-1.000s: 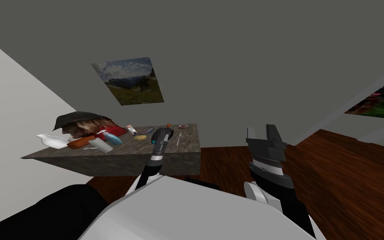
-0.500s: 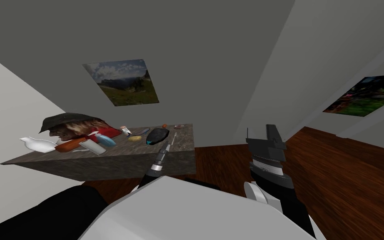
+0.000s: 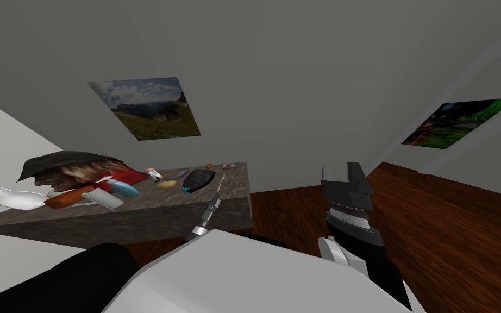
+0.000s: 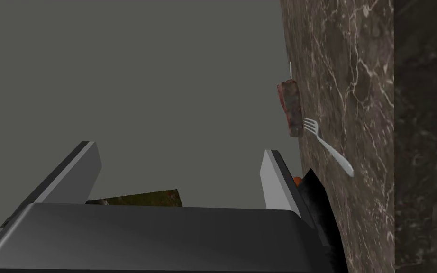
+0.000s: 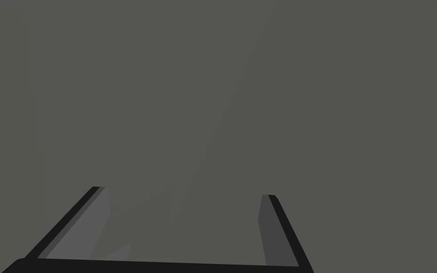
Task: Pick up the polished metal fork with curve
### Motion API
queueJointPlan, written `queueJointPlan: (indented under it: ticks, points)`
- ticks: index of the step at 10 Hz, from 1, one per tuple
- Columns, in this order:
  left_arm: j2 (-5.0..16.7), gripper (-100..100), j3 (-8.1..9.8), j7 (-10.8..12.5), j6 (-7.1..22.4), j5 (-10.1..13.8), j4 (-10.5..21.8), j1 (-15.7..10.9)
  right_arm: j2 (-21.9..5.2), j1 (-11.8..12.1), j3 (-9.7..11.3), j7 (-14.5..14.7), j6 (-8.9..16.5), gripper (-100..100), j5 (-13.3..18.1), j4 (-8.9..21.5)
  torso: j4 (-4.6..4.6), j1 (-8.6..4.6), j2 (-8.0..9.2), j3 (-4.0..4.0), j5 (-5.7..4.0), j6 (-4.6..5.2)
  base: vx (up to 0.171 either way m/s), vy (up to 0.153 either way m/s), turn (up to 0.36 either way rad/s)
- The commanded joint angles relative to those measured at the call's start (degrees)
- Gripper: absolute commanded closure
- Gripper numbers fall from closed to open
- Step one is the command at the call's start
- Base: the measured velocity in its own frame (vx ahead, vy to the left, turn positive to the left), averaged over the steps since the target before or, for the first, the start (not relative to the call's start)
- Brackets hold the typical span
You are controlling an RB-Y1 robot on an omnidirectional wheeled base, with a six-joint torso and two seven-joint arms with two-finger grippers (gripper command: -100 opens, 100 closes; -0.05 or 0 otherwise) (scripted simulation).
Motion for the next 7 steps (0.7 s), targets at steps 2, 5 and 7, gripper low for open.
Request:
queueJointPlan:
  ticks: [2, 5, 7]
  points:
    - [2.74, -100, -1.52, -0.97, -0.02, 1.78, 3.64, 2.63, 0.00, 0.00, 0.00, 0.00, 0.00, 0, 0.00, 0.00, -0.02, -0.18, -0.09, -0.05, -0.04, 0.00, 0.056, -0.122, -0.123]
    - [4.66, -100, -2.60, -1.59, -0.29, 2.97, 6.47, 4.48, 0.00, 0.00, 0.00, 0.00, 0.00, 0, 0.00, 0.00, 0.01, 0.04, 0.07, 0.04, 0.01, 0.00, 0.022, -0.051, -0.074]
    - [6.66, -100, -3.67, -2.18, -0.64, 4.17, 9.47, 6.42, 0.00, 0.00, 0.00, 0.00, 0.00, 0, 0.00, 0.00, 0.00, -0.03, -0.02, -0.01, -0.01, -0.01, 0.054, -0.077, -0.104]
